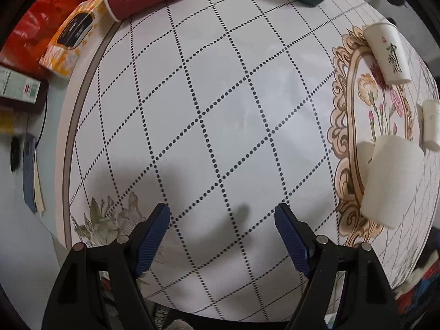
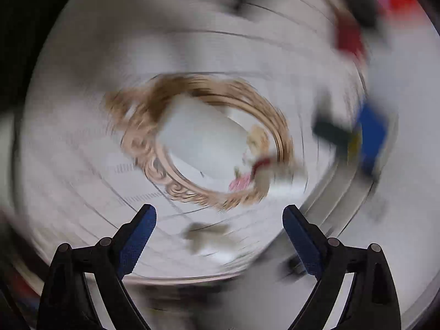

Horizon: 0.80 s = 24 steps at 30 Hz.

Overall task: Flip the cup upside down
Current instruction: 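Lift the white plastic cup off the table with the right tool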

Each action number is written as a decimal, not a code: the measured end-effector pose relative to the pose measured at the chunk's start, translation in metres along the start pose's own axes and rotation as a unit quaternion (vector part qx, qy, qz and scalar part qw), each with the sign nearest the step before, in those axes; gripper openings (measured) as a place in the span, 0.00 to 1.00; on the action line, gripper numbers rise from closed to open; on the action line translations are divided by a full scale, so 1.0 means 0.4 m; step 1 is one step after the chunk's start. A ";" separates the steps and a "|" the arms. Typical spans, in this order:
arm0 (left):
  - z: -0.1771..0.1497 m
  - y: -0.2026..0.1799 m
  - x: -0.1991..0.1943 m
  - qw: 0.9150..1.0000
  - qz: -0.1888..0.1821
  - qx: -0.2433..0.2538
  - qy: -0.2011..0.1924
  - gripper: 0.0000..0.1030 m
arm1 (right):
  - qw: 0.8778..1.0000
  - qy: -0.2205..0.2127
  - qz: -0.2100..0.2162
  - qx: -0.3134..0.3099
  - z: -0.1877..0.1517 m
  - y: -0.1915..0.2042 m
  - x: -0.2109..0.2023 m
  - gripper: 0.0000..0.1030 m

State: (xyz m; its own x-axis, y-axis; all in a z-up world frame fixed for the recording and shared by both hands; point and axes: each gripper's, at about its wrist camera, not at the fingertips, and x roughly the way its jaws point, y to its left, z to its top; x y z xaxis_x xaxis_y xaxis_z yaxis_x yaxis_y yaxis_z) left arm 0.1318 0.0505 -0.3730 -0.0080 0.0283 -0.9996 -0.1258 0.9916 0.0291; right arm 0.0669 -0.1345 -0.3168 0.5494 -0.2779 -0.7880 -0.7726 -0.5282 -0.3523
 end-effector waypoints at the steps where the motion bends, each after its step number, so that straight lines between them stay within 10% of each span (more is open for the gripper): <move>1: 0.001 -0.004 0.002 1.000 0.001 -0.006 -0.001 0.76 | 0.997 -0.012 -0.023 -0.078 -0.002 0.038 0.015 0.92; 9: 0.006 -0.009 0.030 0.999 0.014 -0.043 -0.002 0.76 | 0.900 -0.051 -0.144 -0.407 -0.042 0.133 0.159 0.92; 24: -0.009 0.004 0.060 0.998 0.027 -0.054 0.001 0.76 | 0.882 -0.083 -0.121 -0.448 0.005 0.094 0.254 0.91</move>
State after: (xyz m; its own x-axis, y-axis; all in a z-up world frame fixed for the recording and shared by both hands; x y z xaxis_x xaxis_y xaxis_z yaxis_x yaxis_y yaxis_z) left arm 0.1278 0.0522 -0.3968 -0.0188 0.0808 -0.9966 -0.2305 0.9695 0.0830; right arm 0.0931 -0.1810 -0.4112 0.5529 0.0117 -0.8332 -0.0370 -0.9986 -0.0386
